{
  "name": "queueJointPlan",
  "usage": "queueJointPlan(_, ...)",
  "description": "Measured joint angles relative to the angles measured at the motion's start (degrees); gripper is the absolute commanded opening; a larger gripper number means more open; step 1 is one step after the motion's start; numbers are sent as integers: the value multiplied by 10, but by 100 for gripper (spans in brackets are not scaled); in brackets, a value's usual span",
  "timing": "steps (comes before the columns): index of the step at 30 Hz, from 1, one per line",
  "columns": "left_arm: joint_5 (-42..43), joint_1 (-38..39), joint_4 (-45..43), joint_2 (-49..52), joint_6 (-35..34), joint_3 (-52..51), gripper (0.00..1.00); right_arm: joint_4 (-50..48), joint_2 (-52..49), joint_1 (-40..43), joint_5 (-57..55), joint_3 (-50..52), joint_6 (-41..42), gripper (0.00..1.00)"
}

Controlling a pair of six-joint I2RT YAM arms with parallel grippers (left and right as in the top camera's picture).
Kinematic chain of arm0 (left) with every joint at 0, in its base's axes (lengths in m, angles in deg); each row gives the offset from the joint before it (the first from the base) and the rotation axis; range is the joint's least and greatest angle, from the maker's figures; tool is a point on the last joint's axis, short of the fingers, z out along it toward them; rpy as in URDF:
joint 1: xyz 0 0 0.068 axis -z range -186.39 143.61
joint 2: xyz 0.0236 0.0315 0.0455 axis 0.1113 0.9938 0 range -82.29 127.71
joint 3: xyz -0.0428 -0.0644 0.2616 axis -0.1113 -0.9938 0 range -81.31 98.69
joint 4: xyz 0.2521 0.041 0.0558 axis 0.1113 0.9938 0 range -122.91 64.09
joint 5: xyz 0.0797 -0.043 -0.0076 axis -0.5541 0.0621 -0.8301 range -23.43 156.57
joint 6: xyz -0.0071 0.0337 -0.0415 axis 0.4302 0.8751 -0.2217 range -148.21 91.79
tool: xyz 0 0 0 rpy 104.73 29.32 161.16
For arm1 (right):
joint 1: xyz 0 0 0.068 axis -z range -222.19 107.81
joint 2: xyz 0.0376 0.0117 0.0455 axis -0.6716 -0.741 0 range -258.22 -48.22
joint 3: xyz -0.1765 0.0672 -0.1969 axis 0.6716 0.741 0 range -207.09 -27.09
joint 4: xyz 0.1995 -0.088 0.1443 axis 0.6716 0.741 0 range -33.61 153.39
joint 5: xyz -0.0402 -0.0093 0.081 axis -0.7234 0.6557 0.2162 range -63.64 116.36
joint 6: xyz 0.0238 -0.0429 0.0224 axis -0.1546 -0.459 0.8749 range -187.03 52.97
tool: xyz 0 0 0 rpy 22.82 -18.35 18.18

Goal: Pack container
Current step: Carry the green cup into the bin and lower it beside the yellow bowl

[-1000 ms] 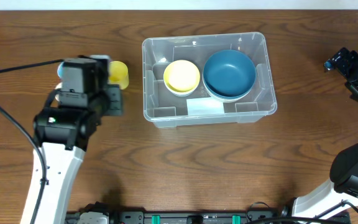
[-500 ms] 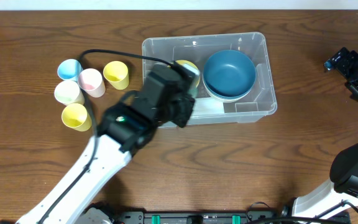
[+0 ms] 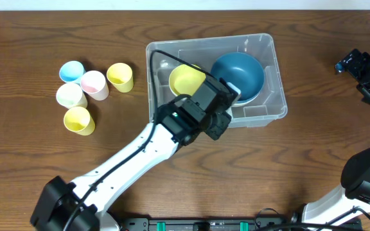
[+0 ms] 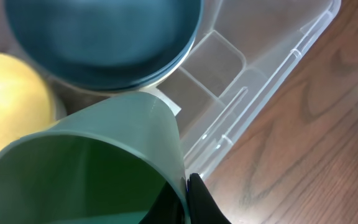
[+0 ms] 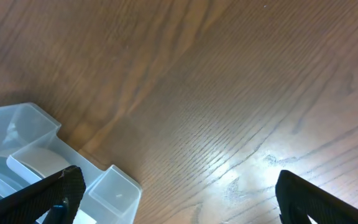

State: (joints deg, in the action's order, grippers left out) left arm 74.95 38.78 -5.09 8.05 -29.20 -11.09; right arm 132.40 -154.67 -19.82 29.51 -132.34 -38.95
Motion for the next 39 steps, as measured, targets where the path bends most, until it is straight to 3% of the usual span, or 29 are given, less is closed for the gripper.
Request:
queueJointPlan(14,-2,3,-29,86,0,0,6,0,0,0,0,0,0,99)
queueJointPlan(23,-2,3,-41,89,9,0,30,0,0,0,0,0,0,99)
queueJointPlan(33,-2,-4,-40,83,9,0,41,0,0,0,0,0,0,99)
queueJointPlan(39,-2,-34,-16,4,8,0,41,0,0,0,0,0,0,99)
